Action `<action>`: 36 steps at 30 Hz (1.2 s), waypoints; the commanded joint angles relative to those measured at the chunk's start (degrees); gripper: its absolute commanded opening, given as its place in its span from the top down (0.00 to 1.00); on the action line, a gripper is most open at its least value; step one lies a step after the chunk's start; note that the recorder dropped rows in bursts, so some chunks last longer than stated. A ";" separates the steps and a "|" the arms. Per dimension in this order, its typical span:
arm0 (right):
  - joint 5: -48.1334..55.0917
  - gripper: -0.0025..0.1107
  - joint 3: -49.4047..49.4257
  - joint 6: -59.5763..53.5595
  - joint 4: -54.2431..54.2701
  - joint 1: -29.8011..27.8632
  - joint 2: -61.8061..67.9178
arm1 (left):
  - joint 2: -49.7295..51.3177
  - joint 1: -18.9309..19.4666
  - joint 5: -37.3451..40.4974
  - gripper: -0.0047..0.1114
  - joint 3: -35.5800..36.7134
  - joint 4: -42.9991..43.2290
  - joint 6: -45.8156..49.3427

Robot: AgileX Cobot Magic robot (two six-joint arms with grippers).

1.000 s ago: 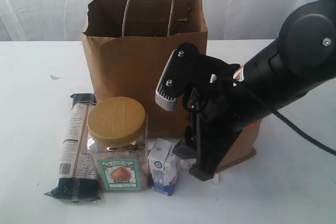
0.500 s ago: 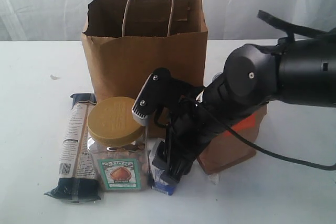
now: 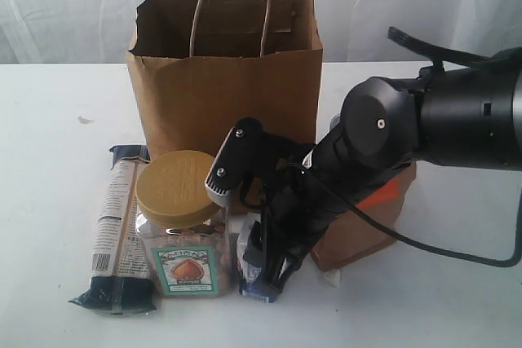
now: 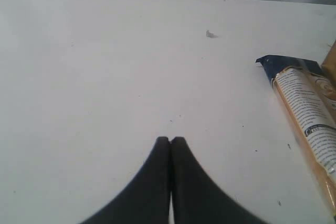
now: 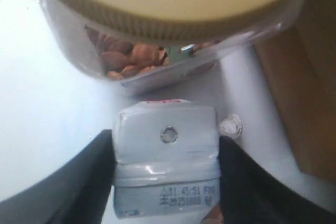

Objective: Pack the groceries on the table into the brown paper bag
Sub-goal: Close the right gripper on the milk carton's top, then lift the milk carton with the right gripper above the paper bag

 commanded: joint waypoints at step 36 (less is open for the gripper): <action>23.52 0.83 -3.09 19.19 15.99 -0.03 -26.61 | -0.25 0.06 0.20 0.96 0.22 -0.52 -0.18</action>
